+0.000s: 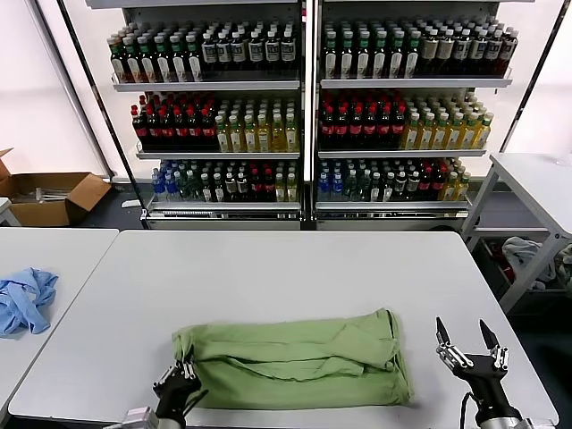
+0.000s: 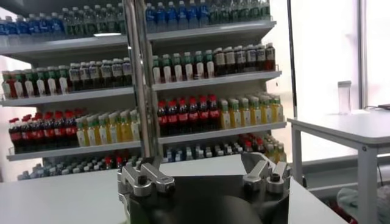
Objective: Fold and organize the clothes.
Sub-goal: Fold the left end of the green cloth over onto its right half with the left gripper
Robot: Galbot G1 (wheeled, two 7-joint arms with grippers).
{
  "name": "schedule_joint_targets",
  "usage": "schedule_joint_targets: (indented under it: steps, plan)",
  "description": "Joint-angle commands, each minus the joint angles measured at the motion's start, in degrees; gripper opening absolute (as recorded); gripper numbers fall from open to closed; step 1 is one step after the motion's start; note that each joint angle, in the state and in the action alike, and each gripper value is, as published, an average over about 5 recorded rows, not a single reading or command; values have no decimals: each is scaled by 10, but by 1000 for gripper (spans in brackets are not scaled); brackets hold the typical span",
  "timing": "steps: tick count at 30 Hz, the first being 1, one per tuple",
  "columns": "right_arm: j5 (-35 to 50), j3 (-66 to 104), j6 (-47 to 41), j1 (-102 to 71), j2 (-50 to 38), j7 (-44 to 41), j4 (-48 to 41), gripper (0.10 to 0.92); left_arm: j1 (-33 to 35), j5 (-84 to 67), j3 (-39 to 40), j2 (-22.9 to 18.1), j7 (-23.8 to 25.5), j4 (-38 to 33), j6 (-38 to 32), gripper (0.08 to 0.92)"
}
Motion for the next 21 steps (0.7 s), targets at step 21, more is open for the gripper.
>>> schedule_joint_targets:
  steps: [21]
  plan:
    - [-10, -15, 0, 24, -1, 7, -3, 823, -20, -59, -193, 71, 50, -122, 137, 115]
